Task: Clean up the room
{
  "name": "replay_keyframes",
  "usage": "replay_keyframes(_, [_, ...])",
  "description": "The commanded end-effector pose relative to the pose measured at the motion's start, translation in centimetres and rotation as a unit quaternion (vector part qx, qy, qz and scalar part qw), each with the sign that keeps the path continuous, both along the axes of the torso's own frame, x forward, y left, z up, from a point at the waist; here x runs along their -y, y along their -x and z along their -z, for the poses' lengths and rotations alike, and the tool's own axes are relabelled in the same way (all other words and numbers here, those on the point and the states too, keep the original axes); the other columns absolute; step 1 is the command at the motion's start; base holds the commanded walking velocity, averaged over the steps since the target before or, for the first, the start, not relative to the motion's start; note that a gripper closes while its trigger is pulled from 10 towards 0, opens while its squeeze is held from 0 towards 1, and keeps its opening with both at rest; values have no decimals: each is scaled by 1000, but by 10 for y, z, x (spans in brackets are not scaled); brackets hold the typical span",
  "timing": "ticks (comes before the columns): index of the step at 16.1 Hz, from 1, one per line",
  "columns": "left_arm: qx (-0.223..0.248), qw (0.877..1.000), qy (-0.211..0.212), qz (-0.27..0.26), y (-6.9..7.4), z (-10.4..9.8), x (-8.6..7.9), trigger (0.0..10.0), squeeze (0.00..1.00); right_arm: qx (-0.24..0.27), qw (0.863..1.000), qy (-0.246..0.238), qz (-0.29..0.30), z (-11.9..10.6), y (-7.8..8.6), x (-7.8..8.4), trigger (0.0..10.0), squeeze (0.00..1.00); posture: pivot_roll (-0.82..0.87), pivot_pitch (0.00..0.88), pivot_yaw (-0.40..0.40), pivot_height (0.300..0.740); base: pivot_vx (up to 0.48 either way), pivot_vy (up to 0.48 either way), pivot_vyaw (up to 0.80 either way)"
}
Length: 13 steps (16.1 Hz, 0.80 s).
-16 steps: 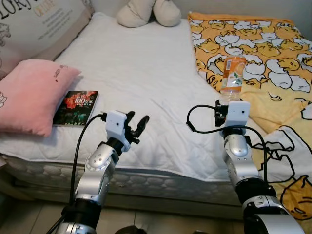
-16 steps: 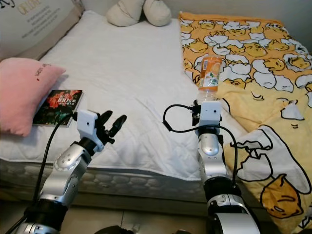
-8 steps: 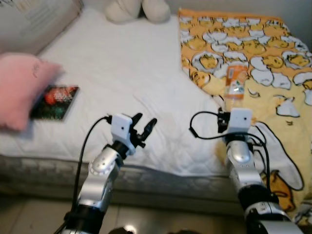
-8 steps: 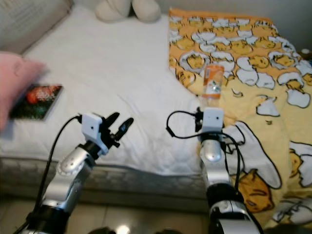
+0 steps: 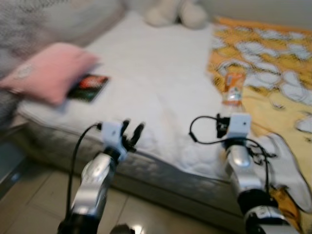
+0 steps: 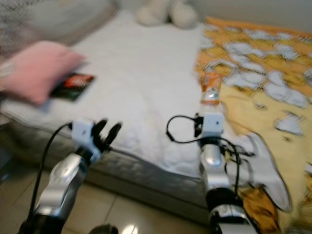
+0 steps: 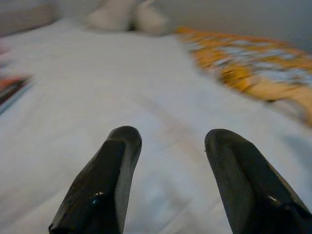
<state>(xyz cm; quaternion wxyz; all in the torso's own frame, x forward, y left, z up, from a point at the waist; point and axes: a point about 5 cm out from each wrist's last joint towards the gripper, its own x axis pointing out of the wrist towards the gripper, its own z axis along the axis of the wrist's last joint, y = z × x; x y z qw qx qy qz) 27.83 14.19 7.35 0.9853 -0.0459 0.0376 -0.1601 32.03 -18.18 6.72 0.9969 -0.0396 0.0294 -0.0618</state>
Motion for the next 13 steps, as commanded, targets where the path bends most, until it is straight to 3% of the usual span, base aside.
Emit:
replay_keyframes(1, [-9, 1000, -6, -27, 0, 0, -5, 10000, 0, -7, 1000, -6, -1, 4, 4, 2, 0, 0, -12, 0, 17, 740, 0, 0, 700])
replay_keyframes(3, [-72, 991, 24, -109, 3, 18, -22, 10000, 0, -7, 1000, -14, -8, 6, 5, -3, 0, 0, -15, 0, 32, 740, 0, 0, 691])
replay_keyframes(4, [-78, 989, 24, -122, 4, 19, -26, 10000, 0, -7, 1000, -18, -12, 7, 6, -6, 0, 0, -13, 0, 36, 740, 0, 0, 669])
replay_keyframes(8, [-69, 989, 8, -132, 4, 16, -28, 10000, 0, -11, 998, -51, -22, 6, -2, -19, 0, 0, -17, 0, 52, 740, 0, 0, 652])
replay_keyframes(10, [-50, 990, -16, -134, 3, 11, -28, 10000, 0, -6, 998, -50, -23, 1, -7, -17, 0, 0, -14, 0, 46, 740, 0, 0, 644])
replay_keyframes(13, [-52, 991, -9, -122, 5, 10, -28, 10000, 0, -11, 998, -49, -23, 2, -7, -13, 0, 0, -8, 0, 40, 740, 0, 0, 642])
